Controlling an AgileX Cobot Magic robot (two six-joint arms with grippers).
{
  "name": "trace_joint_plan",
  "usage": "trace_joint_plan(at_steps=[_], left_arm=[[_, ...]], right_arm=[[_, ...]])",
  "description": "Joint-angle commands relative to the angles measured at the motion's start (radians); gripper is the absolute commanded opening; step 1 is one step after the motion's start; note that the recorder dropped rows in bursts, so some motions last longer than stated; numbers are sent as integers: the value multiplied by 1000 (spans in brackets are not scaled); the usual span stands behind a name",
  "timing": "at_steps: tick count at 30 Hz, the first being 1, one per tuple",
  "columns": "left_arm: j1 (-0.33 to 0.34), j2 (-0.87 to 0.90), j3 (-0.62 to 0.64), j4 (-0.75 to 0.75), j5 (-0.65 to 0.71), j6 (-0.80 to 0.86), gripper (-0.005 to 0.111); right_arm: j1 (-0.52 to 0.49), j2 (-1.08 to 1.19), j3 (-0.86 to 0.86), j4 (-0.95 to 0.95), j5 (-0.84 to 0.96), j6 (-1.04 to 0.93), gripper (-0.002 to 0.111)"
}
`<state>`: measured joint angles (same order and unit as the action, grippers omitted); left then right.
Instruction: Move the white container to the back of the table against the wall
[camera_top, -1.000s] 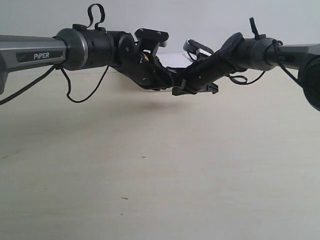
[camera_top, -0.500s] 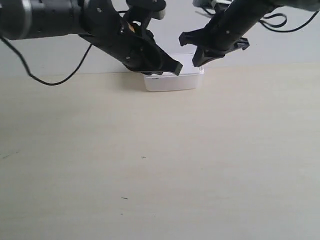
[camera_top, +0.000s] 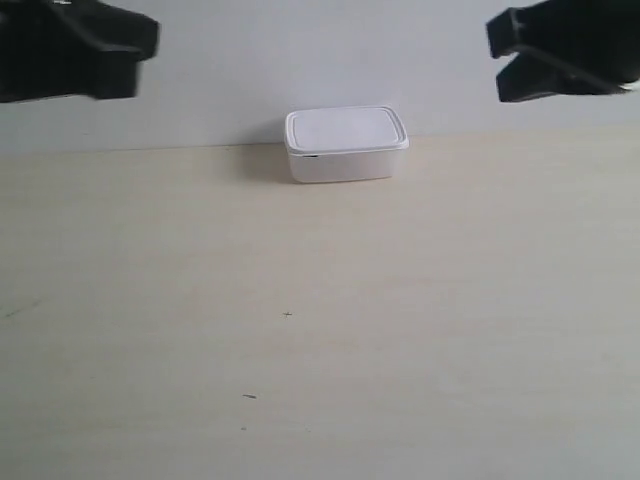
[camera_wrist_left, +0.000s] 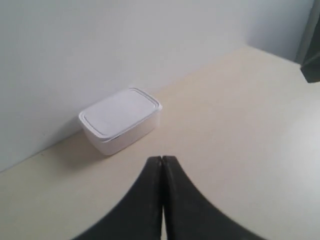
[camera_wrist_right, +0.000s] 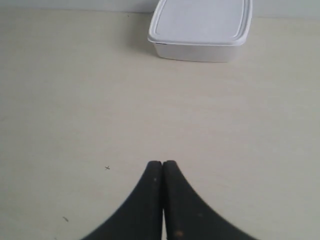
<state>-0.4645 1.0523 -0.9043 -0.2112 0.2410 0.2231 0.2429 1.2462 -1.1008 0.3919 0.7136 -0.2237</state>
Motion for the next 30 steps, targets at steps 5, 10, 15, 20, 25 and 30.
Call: trace_joint_plan(at_steps=[5,10,15,20,25,30], left_arm=[[3,-541,360,-12,3,-74,0],[3,-834,565,-7,15,-109,0],[3,-884,744,75,-337,-58,0],[3,-825,798,75,-481,7,0],[3,-825,798,75,-400,9,0],[3,-825,798,75,-400,9,0]], right_arm=[[2,-495,444,20,-81,69,0],[2,-777,622,16,-99,69,0],[2,-800,718,11,-493,68,0],[2,-698,734,11,-592,68,0],[2,-698,734,11,-588,68,0],[2,-698,734,11,-588,68,0]])
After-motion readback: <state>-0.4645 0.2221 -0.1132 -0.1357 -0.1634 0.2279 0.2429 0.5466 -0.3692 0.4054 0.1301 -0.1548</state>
